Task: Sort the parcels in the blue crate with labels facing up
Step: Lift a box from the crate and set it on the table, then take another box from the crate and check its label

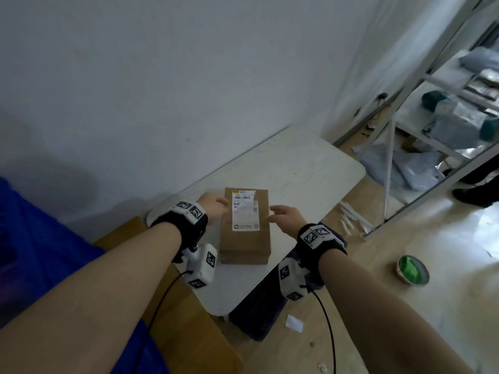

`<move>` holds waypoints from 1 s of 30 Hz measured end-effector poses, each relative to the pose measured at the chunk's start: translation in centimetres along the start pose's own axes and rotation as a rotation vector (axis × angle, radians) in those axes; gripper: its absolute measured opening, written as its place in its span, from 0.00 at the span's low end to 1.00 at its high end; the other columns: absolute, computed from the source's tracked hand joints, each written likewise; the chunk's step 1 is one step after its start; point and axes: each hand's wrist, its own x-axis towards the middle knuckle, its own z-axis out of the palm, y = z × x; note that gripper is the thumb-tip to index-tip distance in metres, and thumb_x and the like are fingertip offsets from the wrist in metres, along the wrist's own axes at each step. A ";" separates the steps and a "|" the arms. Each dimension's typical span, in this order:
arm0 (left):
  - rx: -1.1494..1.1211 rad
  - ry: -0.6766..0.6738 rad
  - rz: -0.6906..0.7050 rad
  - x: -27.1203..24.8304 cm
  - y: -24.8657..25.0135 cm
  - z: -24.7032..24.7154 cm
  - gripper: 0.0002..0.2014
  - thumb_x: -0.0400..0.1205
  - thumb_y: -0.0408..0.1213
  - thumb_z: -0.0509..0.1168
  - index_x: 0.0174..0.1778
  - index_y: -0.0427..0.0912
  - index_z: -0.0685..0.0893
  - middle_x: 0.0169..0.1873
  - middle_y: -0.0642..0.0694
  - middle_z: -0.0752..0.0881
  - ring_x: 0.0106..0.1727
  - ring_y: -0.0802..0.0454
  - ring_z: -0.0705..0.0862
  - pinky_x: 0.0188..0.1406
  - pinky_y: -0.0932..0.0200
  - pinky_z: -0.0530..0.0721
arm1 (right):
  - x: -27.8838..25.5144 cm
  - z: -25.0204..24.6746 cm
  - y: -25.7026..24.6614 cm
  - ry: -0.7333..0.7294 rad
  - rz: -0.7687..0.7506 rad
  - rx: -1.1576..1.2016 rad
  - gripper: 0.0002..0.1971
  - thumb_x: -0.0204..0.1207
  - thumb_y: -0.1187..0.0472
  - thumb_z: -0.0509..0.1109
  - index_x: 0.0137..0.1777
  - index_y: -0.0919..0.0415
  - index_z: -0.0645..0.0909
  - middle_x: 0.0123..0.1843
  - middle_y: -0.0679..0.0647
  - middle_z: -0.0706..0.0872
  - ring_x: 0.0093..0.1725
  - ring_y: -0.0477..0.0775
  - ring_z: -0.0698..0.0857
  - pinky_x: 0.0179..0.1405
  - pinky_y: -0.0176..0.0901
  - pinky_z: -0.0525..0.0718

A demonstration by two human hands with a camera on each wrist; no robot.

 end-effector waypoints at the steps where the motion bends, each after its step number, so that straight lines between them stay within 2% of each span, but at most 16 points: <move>1: 0.071 0.017 0.043 -0.9 0.7 -0.8 0.17 0.82 0.32 0.62 0.67 0.38 0.81 0.65 0.36 0.82 0.65 0.38 0.81 0.60 0.51 0.81 | -0.7 -0.2 -0.9 0.009 -0.027 -0.056 0.25 0.79 0.61 0.68 0.75 0.64 0.72 0.75 0.63 0.74 0.73 0.61 0.75 0.70 0.50 0.74; 4: 0.269 0.060 0.161 -3.7 2.5 -3.6 0.16 0.83 0.37 0.62 0.65 0.39 0.82 0.65 0.39 0.83 0.65 0.41 0.81 0.65 0.53 0.78 | -3.0 -1.1 -4.0 0.040 -0.124 -0.194 0.25 0.79 0.58 0.67 0.75 0.64 0.72 0.77 0.61 0.73 0.75 0.60 0.73 0.72 0.49 0.72; 7: 0.421 0.120 0.249 -6.9 4.3 -6.8 0.17 0.84 0.40 0.60 0.66 0.40 0.81 0.67 0.40 0.81 0.67 0.42 0.80 0.65 0.53 0.78 | -5.7 -1.8 -7.6 0.076 -0.226 -0.308 0.24 0.81 0.55 0.65 0.76 0.61 0.71 0.78 0.59 0.72 0.76 0.58 0.73 0.72 0.48 0.72; 12: 0.548 0.261 0.350 -12.7 6.5 -12.1 0.18 0.85 0.42 0.59 0.68 0.40 0.80 0.68 0.40 0.81 0.68 0.42 0.79 0.65 0.56 0.75 | -10.6 -1.8 -14.2 0.156 -0.388 -0.433 0.23 0.83 0.53 0.62 0.75 0.60 0.72 0.77 0.58 0.73 0.75 0.58 0.74 0.72 0.47 0.70; 16: 0.612 0.380 0.404 -17.4 6.1 -16.5 0.17 0.84 0.41 0.60 0.66 0.40 0.81 0.66 0.41 0.82 0.66 0.43 0.80 0.62 0.57 0.76 | -14.2 0.1 -19.0 0.203 -0.500 -0.514 0.22 0.84 0.51 0.60 0.75 0.58 0.72 0.76 0.58 0.75 0.74 0.58 0.75 0.71 0.45 0.71; 22: 0.651 0.509 0.353 -23.7 0.6 -22.7 0.17 0.84 0.41 0.60 0.65 0.39 0.82 0.65 0.41 0.83 0.65 0.42 0.81 0.62 0.55 0.77 | -19.0 6.2 -24.4 0.198 -0.631 -0.561 0.23 0.83 0.50 0.60 0.75 0.57 0.72 0.74 0.58 0.76 0.72 0.58 0.76 0.69 0.45 0.73; 30: 0.602 0.604 0.214 -32.0 -11.8 -28.6 0.16 0.84 0.41 0.60 0.65 0.39 0.82 0.66 0.42 0.83 0.65 0.43 0.81 0.62 0.54 0.77 | -24.9 18.6 -27.4 0.100 -0.725 -0.593 0.23 0.82 0.49 0.62 0.74 0.57 0.73 0.73 0.59 0.78 0.72 0.58 0.76 0.70 0.45 0.72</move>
